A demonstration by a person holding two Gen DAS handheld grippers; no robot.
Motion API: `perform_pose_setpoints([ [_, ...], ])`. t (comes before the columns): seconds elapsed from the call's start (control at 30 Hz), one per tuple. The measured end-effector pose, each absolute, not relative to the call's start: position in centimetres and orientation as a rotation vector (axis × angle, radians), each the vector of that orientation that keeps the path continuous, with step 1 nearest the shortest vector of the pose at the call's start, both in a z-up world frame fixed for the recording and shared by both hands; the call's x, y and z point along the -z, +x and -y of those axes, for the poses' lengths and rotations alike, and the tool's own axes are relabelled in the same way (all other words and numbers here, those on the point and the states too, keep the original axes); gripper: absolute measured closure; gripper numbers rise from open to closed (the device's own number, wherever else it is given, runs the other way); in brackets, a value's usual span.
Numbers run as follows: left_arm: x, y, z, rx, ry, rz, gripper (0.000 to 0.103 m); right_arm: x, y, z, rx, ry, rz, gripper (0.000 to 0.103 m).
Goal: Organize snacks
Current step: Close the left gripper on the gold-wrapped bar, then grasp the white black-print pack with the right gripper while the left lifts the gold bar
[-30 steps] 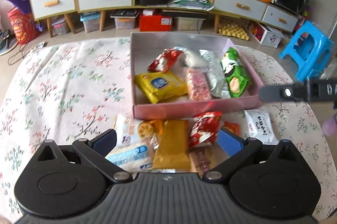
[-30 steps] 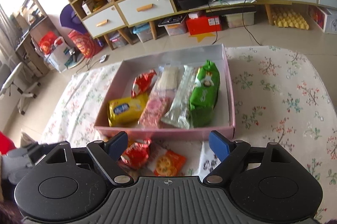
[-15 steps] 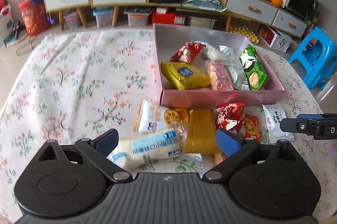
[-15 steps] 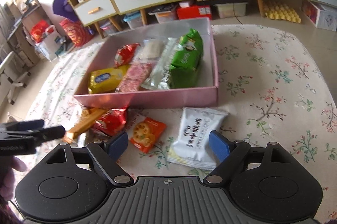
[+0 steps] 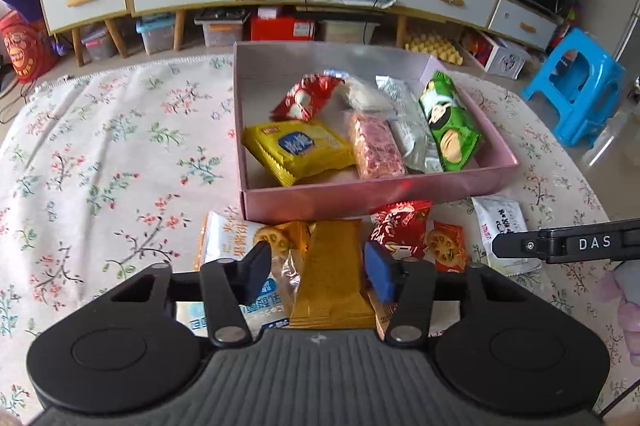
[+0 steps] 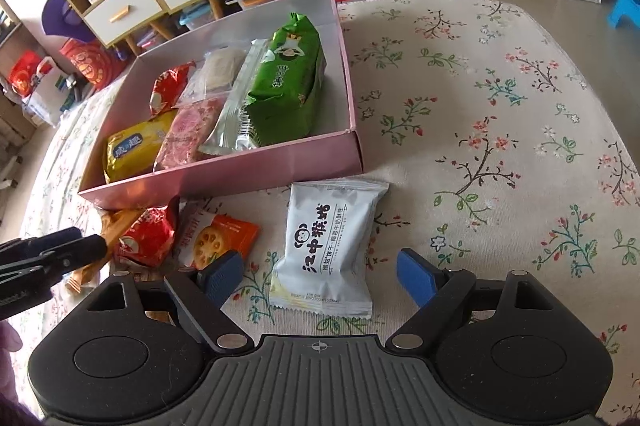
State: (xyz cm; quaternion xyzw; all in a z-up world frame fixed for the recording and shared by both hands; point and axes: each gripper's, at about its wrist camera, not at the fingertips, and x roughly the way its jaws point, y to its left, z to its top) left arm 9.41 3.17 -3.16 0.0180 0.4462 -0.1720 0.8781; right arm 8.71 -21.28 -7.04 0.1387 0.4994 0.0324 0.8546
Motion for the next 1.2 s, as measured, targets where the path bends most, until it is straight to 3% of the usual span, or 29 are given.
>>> perform_pose_setpoints([
  [0.17,3.7,9.5,-2.9,0.355,0.051,-0.966,0.069,7.3,8.7,20.3,-0.072,0.220,-1.037,0.019],
  [0.23,3.6,9.1,-2.9,0.364,0.065,-0.965,0.073,7.5,8.6,19.9,-0.080,0.180,-1.027,0.031],
  [0.3,3.5,8.7,-3.0,0.379,0.070,-0.972,0.076,7.5,8.4,19.5,-0.081,0.130,-1.014,0.053],
  [0.57,3.8,5.5,-3.9,0.421,0.122,-0.990,0.077,7.3,7.1,20.7,-0.134,0.152,-1.024,0.077],
  [0.67,4.2,4.4,-4.2,0.439,0.129,-1.013,0.077,7.3,6.1,21.0,-0.159,0.142,-1.039,0.079],
  [0.87,4.8,2.3,-4.2,0.484,0.166,-1.033,0.077,7.2,4.6,20.9,-0.197,0.110,-1.051,0.078],
  [0.97,4.7,1.8,-4.6,0.499,0.156,-1.036,0.073,7.2,4.4,21.3,-0.183,0.140,-1.049,0.071],
  [1.03,4.6,1.7,-4.9,0.499,0.148,-1.025,0.071,7.1,4.7,21.5,-0.168,0.154,-1.039,0.061],
  [1.1,4.5,1.7,-4.7,0.504,0.147,-1.008,0.063,6.9,5.1,21.5,-0.154,0.173,-1.019,0.038],
  [1.2,4.2,1.7,-4.2,0.513,0.156,-0.983,0.048,6.6,6.0,21.3,-0.149,0.205,-0.988,0.032],
])
